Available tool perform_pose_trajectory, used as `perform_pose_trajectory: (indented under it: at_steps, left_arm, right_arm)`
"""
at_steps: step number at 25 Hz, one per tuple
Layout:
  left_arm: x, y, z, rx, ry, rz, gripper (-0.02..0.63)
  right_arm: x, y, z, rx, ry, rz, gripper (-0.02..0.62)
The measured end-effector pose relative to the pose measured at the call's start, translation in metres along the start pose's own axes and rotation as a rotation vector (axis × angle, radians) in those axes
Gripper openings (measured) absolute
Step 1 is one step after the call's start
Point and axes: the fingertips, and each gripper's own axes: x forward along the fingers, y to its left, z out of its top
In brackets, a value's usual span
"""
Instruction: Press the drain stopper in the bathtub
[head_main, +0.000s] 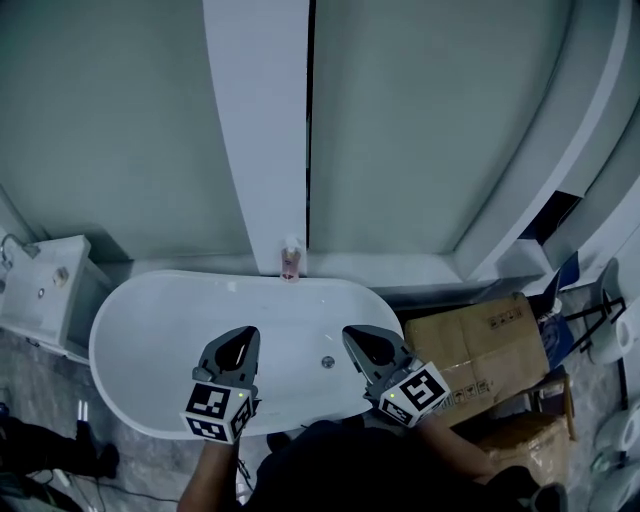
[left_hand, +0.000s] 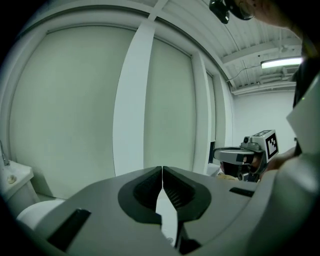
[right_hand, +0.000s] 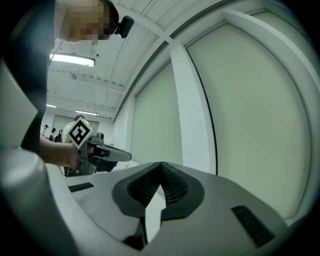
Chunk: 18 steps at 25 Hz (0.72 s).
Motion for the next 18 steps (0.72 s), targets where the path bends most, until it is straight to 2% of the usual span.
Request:
perform_pose_trajectory:
  at_steps: [5, 18]
  left_arm:
    - [-0.011, 0.019, -0.005, -0.026, -0.005, 0.006, 0.020]
    - [-0.011, 0.017, -0.010, -0.056, -0.008, 0.009, 0.020]
  right_arm:
    - [0.016, 0.015, 0.002, 0.035, -0.006, 0.002, 0.011]
    - [0.018, 0.013, -0.008, 0.068, 0.016, 0.000, 0.011]
